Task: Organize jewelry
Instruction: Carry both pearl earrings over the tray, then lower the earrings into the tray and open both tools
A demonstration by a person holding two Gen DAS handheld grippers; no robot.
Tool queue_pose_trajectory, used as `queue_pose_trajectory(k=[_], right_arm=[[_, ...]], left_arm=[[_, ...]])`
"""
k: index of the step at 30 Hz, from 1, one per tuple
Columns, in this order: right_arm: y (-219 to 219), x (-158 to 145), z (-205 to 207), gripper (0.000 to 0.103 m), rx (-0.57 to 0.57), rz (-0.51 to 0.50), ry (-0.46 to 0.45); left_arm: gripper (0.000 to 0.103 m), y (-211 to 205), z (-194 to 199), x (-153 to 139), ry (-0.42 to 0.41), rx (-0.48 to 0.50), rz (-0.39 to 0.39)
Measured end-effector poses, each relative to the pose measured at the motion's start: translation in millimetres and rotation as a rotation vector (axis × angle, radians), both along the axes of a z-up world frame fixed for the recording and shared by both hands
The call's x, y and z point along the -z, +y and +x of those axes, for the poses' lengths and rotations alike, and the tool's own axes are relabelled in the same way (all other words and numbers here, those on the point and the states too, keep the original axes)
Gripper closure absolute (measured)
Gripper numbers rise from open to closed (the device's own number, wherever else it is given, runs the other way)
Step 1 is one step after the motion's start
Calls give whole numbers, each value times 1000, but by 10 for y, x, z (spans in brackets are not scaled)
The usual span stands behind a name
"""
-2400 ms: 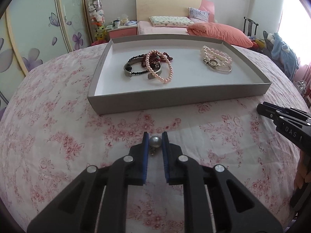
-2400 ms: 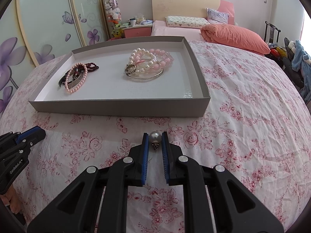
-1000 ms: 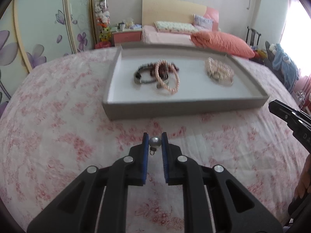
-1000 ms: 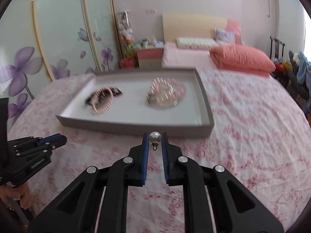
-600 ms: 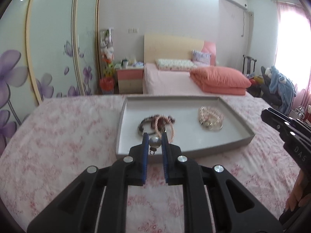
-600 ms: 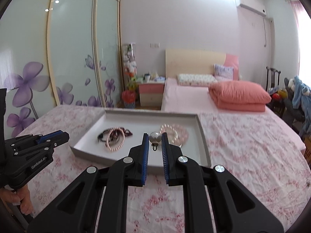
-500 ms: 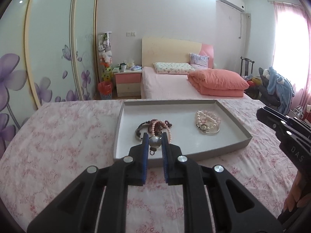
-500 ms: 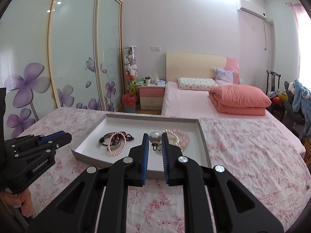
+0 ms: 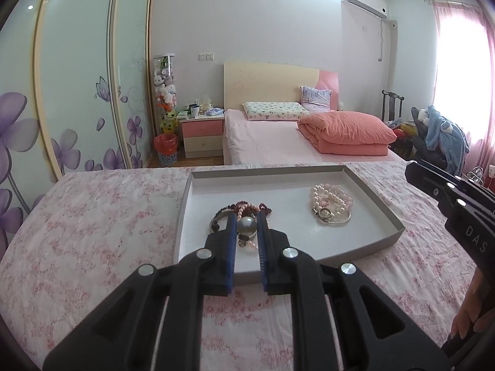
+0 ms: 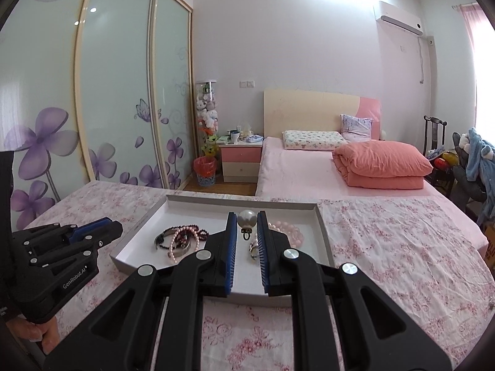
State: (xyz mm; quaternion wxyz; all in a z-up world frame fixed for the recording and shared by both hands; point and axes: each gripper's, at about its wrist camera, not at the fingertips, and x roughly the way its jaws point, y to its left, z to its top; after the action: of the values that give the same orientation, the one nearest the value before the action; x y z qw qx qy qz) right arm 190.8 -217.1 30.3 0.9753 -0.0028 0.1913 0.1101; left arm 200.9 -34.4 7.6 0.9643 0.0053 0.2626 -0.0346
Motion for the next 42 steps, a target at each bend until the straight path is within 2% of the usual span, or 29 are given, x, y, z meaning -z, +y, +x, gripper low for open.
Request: queue_pose_trajectory(k=[9,19,23,26,33,35,37,39,42], right_arm=[[-8,113,349,89,12,25,33],[6,334,751,89,29,37,118],[-14,343,898,88,22,80,151],[-76,317,865,88,20,112,154],[-234,253,669,88,39,148,154],[-274,208,567,81,43,157,144],[-298,147,451,66,53,165,121],[-329,85,316,61,58,169,98],[-344,-2,111,54,67,168,76]], left_arm=[[89,-37,328,17,-8,8,-1],[89,-16,702,188,54,22,-51],[88,-48,793,236,71,28,-57],[82,3,829,214,75,24,-90],[80,273,694,95,57,-8,-145],[76,362,617,52,53,-25,-156],[71,426,509,6,40,-39,-160],[68,471,371,-42,25,-44,-159],[59,548,141,-98,2,-60,-152]])
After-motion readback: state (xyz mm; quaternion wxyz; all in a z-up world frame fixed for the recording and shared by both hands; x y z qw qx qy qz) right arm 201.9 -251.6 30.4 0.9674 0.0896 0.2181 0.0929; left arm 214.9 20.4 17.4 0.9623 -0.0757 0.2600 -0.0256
